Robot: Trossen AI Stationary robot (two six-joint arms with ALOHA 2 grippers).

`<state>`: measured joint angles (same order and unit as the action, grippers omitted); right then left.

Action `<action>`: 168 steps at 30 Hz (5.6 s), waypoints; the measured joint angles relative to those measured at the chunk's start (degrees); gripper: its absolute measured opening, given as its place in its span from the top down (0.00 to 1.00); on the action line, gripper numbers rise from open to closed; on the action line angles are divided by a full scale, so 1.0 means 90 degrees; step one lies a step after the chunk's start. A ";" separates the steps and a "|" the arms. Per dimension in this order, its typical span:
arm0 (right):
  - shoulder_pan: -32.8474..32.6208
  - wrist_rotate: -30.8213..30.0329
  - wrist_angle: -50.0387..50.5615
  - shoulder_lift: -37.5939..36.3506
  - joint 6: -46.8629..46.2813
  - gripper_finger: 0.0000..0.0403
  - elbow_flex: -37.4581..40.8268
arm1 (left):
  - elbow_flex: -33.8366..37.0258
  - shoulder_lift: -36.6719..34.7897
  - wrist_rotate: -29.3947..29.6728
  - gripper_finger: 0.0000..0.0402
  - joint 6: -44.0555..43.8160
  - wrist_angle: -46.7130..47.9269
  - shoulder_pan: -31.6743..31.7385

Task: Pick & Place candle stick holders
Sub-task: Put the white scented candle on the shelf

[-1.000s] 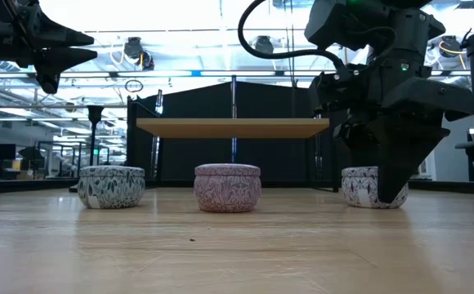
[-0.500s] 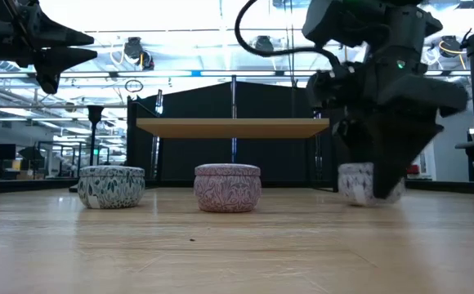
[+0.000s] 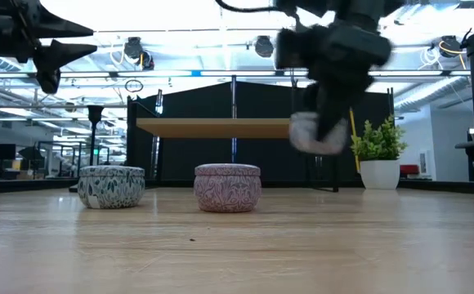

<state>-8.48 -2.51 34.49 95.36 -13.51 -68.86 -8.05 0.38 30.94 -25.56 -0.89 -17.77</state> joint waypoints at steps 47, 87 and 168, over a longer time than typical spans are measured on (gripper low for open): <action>0.0674 0.0479 -0.1612 0.0002 0.0809 0.27 -0.1690 | -0.5502 0.7725 -0.0557 0.66 0.2300 0.1580 0.0338; 0.0495 0.0934 -0.1562 0.0002 0.0914 0.27 -0.1681 | -0.5622 0.8292 -0.1230 0.26 0.3534 0.1601 0.0483; 0.0946 0.3281 -0.2197 0.0159 -0.1232 0.27 -0.1681 | -0.5615 0.8990 -0.0161 0.54 0.7937 0.0261 -0.0373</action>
<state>0.03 27.02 14.72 96.79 -24.60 -83.99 -58.59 81.30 29.49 45.87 1.47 -21.12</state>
